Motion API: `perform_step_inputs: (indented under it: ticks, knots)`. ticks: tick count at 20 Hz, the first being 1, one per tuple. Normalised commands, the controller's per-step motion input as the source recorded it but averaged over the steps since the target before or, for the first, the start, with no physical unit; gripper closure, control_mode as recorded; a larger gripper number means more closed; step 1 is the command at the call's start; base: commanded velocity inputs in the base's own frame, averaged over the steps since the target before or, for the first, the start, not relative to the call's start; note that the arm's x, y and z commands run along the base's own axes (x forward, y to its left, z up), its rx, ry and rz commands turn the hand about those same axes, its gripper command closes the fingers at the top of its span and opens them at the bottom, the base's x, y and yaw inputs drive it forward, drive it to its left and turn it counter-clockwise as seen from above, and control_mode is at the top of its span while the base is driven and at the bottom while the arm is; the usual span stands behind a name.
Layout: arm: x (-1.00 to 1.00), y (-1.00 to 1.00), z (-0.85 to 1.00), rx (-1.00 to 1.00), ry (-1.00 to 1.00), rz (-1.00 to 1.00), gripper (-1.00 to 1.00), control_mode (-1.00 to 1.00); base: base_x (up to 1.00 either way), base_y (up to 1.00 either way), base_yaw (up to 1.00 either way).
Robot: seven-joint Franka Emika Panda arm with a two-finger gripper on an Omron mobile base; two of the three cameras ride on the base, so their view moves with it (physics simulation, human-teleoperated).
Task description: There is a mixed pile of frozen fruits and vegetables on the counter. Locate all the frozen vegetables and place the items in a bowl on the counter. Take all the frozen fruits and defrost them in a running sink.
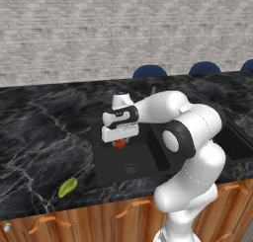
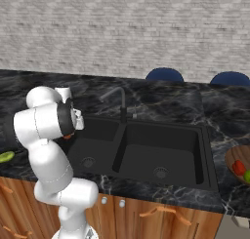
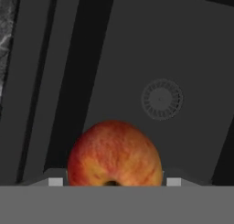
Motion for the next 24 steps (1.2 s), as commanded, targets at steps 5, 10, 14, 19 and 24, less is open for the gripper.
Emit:
perform_step_inputs:
  ticks: [5, 10, 14, 19, 24]
  knots:
    - [0.26, -0.33, -0.32, -0.05, -0.04, -0.06, 1.0, -1.0, 0.0, 0.0, 0.0]
    - [0.25, -0.36, -0.38, -0.03, -0.02, -0.06, 1.0, -1.0, 0.0, 0.0, 0.0]
    - [0.42, -0.32, -0.36, -0.01, 0.0, -0.02, 1.0, -1.0, 0.0, 0.0, 0.0]
    - [0.37, -0.12, -0.37, -0.05, 0.0, 0.0, 1.0, -1.0, 0.0, 0.0, 0.0]
    - [0.41, 0.0, -0.38, -0.06, 0.0, 0.0, 1.0, -1.0, 0.0, 0.0, 0.0]
